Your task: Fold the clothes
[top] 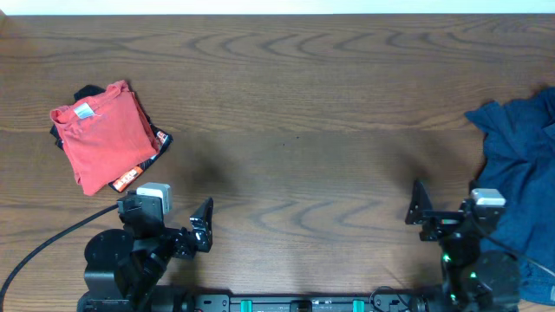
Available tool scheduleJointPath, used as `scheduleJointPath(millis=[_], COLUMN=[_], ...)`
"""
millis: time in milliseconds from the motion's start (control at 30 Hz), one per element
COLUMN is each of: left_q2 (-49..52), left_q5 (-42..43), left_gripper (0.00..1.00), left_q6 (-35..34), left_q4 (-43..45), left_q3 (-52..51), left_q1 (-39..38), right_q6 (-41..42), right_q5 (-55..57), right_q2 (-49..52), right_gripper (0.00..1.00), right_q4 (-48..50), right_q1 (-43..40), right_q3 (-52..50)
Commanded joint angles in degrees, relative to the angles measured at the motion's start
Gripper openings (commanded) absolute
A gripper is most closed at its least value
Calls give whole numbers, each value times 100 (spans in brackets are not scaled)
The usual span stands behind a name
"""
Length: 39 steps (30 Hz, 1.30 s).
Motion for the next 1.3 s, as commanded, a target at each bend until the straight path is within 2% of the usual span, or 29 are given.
scheduleJointPath(millis=[0, 267, 1267], left_q2=[-4, -4, -4], left_q5=[-33, -33, -33], left_gripper=[98, 98, 98], left_q6=[-11, -11, -11], left_q4=[22, 22, 22], left_q3=[-7, -7, -7], left_q1=[9, 9, 9], right_q6=[-245, -1097, -1073], right_q5=[-13, -251, -483], right_q2=[-282, -282, -280], right_gripper=[99, 99, 99], right_q4=[739, 2155, 2192], right_q1=[68, 57, 70], right_q3=[-691, -1873, -2004])
